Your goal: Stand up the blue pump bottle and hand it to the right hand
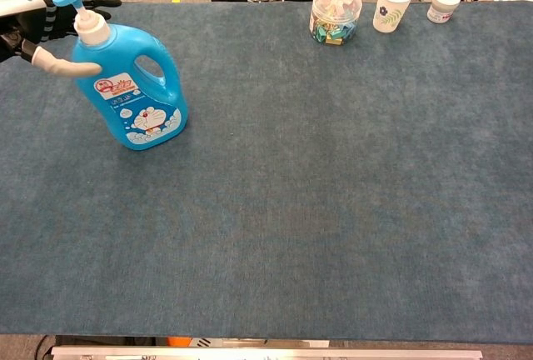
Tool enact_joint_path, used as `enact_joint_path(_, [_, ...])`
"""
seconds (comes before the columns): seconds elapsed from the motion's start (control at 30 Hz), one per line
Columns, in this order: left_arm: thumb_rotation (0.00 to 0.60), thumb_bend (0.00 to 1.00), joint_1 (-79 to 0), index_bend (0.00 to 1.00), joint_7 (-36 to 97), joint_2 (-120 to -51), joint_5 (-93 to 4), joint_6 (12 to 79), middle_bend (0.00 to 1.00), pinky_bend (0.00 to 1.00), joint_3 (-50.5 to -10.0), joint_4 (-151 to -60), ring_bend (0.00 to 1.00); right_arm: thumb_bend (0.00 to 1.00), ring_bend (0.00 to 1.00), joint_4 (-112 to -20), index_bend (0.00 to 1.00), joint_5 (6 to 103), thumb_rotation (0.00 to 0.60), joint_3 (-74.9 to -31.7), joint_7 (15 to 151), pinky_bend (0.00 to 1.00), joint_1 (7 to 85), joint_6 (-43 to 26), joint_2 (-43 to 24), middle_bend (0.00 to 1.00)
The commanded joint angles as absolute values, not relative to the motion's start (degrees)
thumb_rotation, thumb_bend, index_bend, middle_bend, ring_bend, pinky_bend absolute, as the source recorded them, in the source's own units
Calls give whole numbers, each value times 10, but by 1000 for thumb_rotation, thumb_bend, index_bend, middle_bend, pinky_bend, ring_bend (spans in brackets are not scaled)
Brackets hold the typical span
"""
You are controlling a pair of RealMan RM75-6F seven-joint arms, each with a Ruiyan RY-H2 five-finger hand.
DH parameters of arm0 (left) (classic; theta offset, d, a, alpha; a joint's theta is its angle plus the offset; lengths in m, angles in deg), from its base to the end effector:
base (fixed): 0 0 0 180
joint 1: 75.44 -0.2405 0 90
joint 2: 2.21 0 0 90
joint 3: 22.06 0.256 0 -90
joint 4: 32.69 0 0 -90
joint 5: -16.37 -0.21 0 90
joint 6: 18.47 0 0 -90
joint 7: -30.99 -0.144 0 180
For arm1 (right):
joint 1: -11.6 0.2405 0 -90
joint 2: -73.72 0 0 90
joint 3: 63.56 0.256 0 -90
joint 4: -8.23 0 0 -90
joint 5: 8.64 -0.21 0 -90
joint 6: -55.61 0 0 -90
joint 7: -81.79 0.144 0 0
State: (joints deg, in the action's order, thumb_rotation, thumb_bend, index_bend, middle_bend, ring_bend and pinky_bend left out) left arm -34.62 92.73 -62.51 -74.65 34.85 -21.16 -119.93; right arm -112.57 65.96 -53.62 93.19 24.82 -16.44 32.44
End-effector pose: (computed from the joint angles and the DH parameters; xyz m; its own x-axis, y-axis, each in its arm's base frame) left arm -0.2154 0.3325 0.1149 -0.2073 0.5821 0.7862 0.9374 -0.1117 0.3298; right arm -0.2159 -0.2264 0.2194 0.0790 -0.1056 0.9913 -0.9967 -0.0243 0.0769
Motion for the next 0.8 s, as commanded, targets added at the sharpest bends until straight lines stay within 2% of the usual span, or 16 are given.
enact_joint_path(0.03, [599,246,-349,0,924,-625,-741,344,0,122,-209,-1197,0,197,207,-1125,254,660,600,-536,933,267,248,-164,325,305])
enact_joint_path(0.43, [543,228,-365,0,920,-610,-725,333,0,121,-198,-1216,0,197,207,-1117,254,665,600,-536,943,267,252,-158,321,305])
enact_joint_path(0.8, [525,224,-379,0,895,-623,-702,320,0,122,-197,-1230,0,198,207,-1114,253,666,600,-538,945,267,253,-155,319,305])
